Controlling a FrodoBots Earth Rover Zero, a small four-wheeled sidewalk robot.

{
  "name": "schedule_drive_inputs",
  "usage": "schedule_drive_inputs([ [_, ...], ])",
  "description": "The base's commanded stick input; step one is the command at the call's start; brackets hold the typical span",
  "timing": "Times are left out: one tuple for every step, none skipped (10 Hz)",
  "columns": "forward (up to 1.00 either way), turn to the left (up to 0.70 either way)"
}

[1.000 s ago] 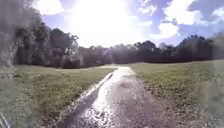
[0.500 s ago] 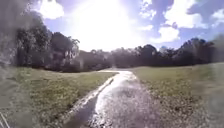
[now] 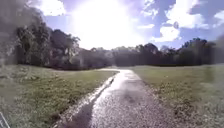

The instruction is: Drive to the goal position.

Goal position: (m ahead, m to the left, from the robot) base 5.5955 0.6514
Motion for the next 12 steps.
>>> schedule_drive_inputs([
  [0.70, -0.16],
  [0.70, -0.27],
  [0.70, -0.29],
  [0.70, -0.07],
  [0.70, 0.00],
  [0.70, 0.00],
  [0.70, 0.00],
  [0.70, 0.00],
  [0.70, 0.00],
  [0.70, 0.00],
  [0.70, 0.00],
  [0.70, 0.00],
])
